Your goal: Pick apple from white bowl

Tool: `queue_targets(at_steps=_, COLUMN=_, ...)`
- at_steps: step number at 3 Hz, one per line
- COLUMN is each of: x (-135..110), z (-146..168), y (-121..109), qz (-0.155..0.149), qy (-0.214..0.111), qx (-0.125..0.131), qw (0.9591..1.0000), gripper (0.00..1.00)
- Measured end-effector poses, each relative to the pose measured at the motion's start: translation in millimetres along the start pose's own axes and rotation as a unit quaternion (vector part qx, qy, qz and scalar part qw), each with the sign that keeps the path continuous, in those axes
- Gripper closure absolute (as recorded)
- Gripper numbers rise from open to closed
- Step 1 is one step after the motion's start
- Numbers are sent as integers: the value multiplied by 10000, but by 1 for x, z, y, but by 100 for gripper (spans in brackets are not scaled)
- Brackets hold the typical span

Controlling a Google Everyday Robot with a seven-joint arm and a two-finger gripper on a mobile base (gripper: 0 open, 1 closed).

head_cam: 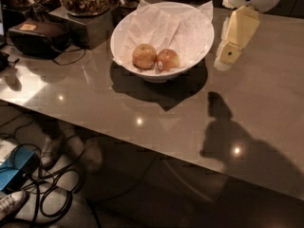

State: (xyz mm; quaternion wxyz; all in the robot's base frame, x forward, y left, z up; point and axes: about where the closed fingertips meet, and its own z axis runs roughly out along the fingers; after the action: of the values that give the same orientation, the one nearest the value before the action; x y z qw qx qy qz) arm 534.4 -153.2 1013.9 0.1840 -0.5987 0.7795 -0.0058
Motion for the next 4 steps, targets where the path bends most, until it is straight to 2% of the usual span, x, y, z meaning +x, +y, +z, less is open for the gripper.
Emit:
queue_targets(at_steps=1, x=-3, z=1, y=-4, qz=-9, qy=-99, qx=79, qw=9999, gripper=0)
queue_targets(at_steps=3, x=-47, z=28, y=-35, qz=248, qy=-281, qx=-224, qw=9990, gripper=0)
queue_targets(at_steps=4, x=-68, z=47, y=-51, qz=277, qy=-258, qx=-348, qw=9987, gripper=13)
